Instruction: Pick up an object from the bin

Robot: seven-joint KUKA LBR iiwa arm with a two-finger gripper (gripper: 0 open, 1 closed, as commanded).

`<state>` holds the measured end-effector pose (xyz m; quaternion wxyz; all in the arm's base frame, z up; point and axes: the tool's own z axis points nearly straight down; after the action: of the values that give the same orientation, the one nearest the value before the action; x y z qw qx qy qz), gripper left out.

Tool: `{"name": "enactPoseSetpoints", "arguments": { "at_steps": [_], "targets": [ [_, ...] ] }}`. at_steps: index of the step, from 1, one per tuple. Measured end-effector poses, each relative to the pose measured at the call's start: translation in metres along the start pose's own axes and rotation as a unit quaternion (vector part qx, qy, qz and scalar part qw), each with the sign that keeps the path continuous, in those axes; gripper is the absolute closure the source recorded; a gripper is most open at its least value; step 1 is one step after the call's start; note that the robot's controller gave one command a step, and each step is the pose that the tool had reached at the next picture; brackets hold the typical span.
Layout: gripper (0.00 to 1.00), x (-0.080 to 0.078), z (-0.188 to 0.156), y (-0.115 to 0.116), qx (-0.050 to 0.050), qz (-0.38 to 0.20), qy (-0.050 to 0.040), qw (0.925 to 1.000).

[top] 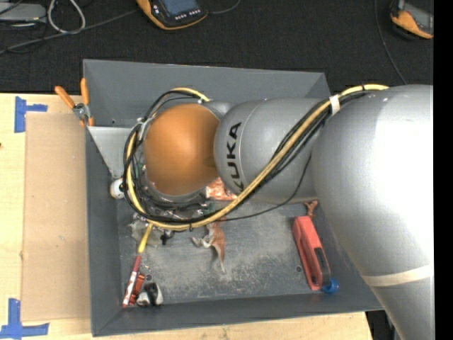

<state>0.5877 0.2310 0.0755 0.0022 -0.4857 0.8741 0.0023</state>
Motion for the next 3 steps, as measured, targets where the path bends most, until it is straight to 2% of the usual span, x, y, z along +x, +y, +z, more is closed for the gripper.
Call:
{"name": "enactPoseSetpoints", "arguments": {
  "at_steps": [1, 2, 3],
  "targets": [
    [1.0, 0.002, -0.024, 0.003, -0.004, 0.001, 0.0046, 1.0],
    [1.0, -0.001, -0.07, 0.002, -0.001, 0.001, 0.001, 1.0],
    [1.0, -0.001, -0.122, 0.002, -0.002, 0.002, 0.0018, 1.0]
  ]
}}
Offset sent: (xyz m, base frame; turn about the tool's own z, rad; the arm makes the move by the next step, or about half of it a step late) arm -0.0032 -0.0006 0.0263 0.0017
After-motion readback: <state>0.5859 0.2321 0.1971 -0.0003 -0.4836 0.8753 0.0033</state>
